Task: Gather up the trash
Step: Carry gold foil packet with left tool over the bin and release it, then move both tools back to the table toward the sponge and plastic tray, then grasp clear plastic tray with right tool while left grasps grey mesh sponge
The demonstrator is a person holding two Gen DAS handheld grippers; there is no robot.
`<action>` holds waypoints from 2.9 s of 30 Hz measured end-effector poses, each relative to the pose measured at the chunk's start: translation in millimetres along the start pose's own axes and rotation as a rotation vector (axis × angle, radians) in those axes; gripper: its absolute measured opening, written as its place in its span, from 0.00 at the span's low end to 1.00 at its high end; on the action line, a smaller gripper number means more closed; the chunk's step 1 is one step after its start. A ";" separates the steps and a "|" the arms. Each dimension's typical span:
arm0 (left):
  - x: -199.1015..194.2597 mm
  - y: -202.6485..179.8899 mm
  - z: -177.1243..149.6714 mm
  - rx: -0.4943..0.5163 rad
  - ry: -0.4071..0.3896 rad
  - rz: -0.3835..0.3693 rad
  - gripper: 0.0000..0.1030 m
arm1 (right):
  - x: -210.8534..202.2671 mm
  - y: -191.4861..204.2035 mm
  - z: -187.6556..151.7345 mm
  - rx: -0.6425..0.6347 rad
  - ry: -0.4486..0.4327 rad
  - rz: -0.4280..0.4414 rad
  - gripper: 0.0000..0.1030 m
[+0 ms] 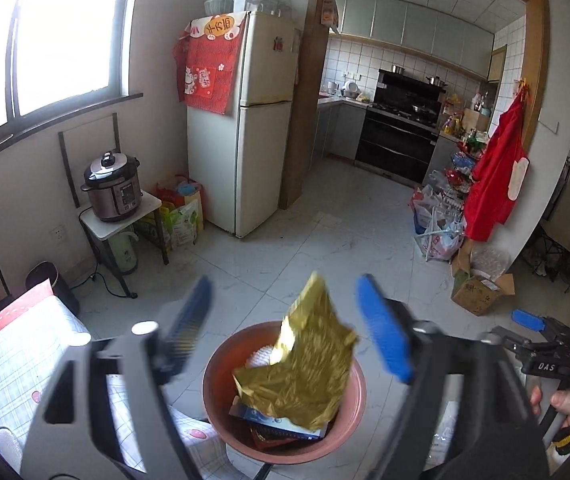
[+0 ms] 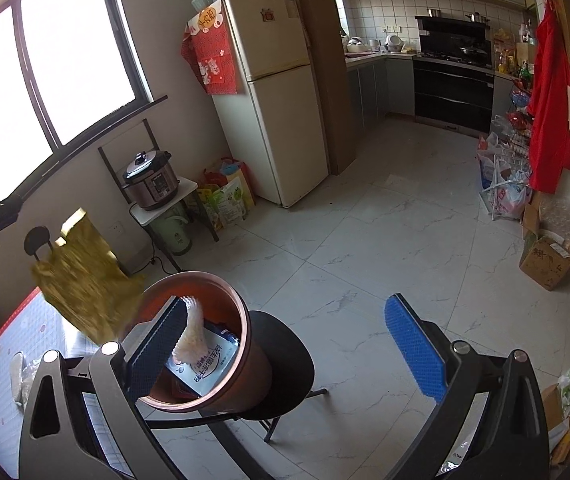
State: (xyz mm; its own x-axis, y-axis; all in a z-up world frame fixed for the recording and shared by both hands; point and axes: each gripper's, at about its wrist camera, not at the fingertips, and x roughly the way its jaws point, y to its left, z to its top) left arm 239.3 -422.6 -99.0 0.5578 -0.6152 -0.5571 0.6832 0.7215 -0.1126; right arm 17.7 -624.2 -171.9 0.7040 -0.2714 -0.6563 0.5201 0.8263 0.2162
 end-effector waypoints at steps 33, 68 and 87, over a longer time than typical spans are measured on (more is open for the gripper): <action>-278.0 221.8 -144.5 -0.373 -0.065 0.443 0.94 | -44.4 209.1 -27.9 -0.258 0.005 0.204 0.95; -469.8 359.5 -389.3 -0.787 -0.031 0.729 0.94 | 12.3 515.6 -249.9 -0.813 0.381 0.422 0.95; -440.1 369.5 -388.9 -0.753 0.018 0.642 0.94 | 75.6 533.2 -292.2 -0.779 0.539 0.266 0.95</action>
State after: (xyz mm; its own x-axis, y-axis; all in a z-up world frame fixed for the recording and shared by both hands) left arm 63.0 238.3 -215.5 0.7059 -0.0356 -0.7074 -0.2282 0.9341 -0.2747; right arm 206.9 -60.0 -317.4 0.3369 0.0724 -0.9388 -0.2243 0.9745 -0.0053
